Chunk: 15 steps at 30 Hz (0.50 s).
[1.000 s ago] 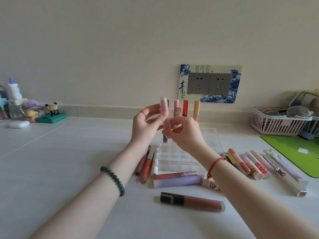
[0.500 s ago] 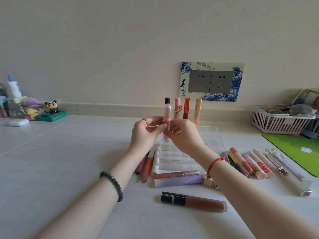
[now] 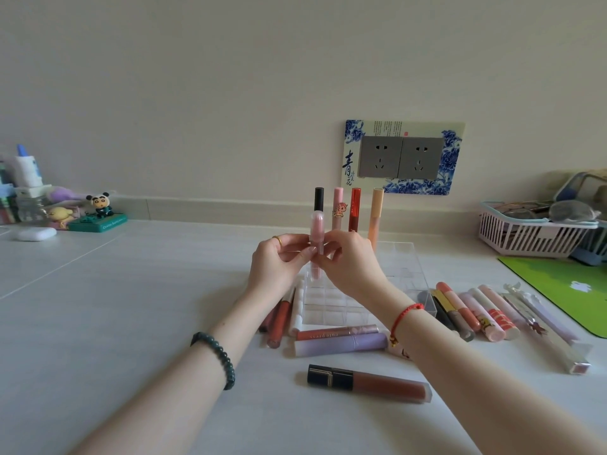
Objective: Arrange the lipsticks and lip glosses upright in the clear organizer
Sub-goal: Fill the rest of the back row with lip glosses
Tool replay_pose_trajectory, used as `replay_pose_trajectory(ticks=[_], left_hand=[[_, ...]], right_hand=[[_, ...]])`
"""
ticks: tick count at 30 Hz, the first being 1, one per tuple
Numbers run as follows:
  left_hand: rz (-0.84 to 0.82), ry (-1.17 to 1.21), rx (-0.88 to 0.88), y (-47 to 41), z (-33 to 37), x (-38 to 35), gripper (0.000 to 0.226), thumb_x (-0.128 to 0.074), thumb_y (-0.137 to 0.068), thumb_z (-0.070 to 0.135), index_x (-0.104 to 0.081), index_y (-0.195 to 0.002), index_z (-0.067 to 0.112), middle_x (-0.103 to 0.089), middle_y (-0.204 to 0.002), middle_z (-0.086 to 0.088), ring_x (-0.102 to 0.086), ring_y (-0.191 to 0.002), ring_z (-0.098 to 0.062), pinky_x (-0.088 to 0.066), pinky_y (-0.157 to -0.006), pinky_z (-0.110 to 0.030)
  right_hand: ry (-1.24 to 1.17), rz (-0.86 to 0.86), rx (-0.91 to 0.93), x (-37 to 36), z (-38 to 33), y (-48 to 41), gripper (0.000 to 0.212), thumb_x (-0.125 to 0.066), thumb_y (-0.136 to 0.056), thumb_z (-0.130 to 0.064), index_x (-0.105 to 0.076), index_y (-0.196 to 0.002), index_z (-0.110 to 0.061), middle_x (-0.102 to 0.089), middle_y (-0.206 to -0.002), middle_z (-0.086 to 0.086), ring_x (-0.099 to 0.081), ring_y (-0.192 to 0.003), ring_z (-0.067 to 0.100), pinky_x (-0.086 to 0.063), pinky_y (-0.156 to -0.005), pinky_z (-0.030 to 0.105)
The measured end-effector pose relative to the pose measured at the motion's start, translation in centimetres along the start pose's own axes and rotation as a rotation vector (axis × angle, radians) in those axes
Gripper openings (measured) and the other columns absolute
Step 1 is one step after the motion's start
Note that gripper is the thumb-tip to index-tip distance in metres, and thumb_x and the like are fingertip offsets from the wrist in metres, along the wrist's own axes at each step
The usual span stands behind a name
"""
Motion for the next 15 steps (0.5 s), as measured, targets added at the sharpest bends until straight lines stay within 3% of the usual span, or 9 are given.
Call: replay_pose_trajectory(ticks=[6,15], left_hand=[[0.012,-0.007,0.008,0.01,0.01,0.05,0.015,-0.07,-0.078,0.013,-0.066,-0.082,0.026,-0.07,-0.08,0.006,-0.066,-0.078,-0.003,-0.049,-0.074,-0.007],[0.0,-0.054,0.014,0.11,-0.01,0.13,0.013,-0.07,-0.078,0.014,-0.066,-0.086,0.024,-0.07,-0.081,0.006,-0.067,-0.08,-0.009,-0.049,-0.078,-0.016]], right_hand=[[-0.02,0.024,-0.02,-0.1,-0.1,0.1,0.016,-0.065,-0.077,-0.019,-0.062,-0.093,-0.018,-0.05,-0.063,-0.019,-0.047,-0.058,-0.009,-0.033,-0.049,0.003],[0.017,0.013,-0.01,-0.04,-0.29,0.34,0.02,-0.064,-0.078,-0.022,-0.064,-0.096,-0.012,-0.057,-0.079,-0.005,-0.046,-0.066,0.004,-0.031,-0.051,0.008]])
Point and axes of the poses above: each hand's wrist, its own y-axis away from the middle knuckle, its own x-axis out of the back of the hand, z = x × y, the point moved 1 cm from there along -y, towards the middle knuckle
